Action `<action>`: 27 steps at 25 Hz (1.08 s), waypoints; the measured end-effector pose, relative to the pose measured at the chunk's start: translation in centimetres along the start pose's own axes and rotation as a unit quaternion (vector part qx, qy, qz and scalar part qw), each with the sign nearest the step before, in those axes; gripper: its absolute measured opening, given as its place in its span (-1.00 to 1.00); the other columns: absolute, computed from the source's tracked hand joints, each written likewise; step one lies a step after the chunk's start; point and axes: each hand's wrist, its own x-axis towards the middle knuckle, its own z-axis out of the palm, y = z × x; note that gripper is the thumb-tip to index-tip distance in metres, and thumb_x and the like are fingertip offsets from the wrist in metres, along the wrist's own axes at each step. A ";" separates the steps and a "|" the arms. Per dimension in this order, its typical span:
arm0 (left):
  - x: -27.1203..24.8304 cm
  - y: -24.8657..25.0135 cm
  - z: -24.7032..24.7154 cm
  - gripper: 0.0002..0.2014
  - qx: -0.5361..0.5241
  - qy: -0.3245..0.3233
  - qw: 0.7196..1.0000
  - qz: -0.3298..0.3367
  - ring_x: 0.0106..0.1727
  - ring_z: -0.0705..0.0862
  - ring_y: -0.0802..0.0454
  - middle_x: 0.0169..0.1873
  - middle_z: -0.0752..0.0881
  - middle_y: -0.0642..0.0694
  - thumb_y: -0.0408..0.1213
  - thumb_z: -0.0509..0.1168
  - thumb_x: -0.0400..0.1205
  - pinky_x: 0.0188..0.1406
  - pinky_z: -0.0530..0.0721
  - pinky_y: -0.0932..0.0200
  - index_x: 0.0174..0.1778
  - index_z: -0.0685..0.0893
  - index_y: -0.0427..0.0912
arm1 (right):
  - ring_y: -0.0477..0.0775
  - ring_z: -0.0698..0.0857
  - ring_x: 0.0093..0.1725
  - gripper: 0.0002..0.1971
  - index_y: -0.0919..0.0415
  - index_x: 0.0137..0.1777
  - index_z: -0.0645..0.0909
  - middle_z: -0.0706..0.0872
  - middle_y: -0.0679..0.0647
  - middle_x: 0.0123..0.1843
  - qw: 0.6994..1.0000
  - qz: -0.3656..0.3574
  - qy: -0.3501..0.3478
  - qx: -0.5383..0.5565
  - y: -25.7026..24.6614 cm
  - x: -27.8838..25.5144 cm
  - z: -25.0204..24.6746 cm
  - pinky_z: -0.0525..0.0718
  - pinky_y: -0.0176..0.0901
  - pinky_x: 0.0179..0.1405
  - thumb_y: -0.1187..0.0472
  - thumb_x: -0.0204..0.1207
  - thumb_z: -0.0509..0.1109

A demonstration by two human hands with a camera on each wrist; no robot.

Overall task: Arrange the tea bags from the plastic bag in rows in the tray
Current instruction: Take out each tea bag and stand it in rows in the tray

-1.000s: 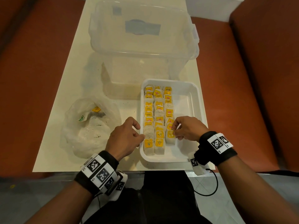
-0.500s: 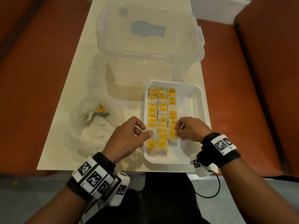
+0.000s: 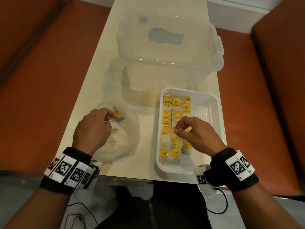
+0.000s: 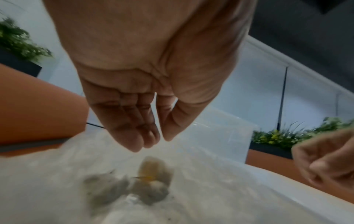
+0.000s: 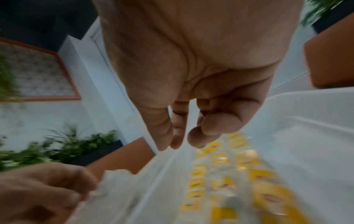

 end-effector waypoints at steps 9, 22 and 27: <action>0.7 0.0 2.4 -0.46 0.005 -0.047 0.999 0.005 0.05 0.62 -0.08 0.24 0.64 -0.07 -0.48 0.14 0.63 -0.10 0.54 0.07 0.46 0.50 0.15 | 0.13 0.67 0.25 -0.57 -0.43 0.55 0.40 0.41 0.05 0.51 0.970 -0.119 -0.114 -0.180 -10.1 3.3 6.5 0.61 -0.02 -0.05 -0.15 0.69 0.19; 2.8 0.8 6.1 -0.48 0.138 0.002 0.987 0.079 0.29 0.53 -0.25 0.31 0.57 -0.20 -0.29 0.26 0.59 0.05 0.60 -0.04 0.51 0.51 0.04 | 0.24 0.63 0.35 -0.41 0.03 0.67 0.27 0.47 0.02 0.56 0.976 -0.067 -0.103 -0.182 -9.5 4.8 6.5 0.57 0.04 -0.01 -0.11 0.68 0.21; 5.4 1.8 8.0 -0.60 0.205 -0.012 0.972 0.116 0.26 0.57 -0.34 0.37 0.55 -0.33 -0.13 0.33 0.54 0.11 0.62 -0.21 0.26 0.66 -0.20 | 0.22 0.65 0.33 -0.51 0.02 0.58 0.42 0.56 0.02 0.47 0.973 -0.066 -0.113 -0.192 -9.0 5.0 5.9 0.64 0.05 0.04 -0.05 0.67 0.21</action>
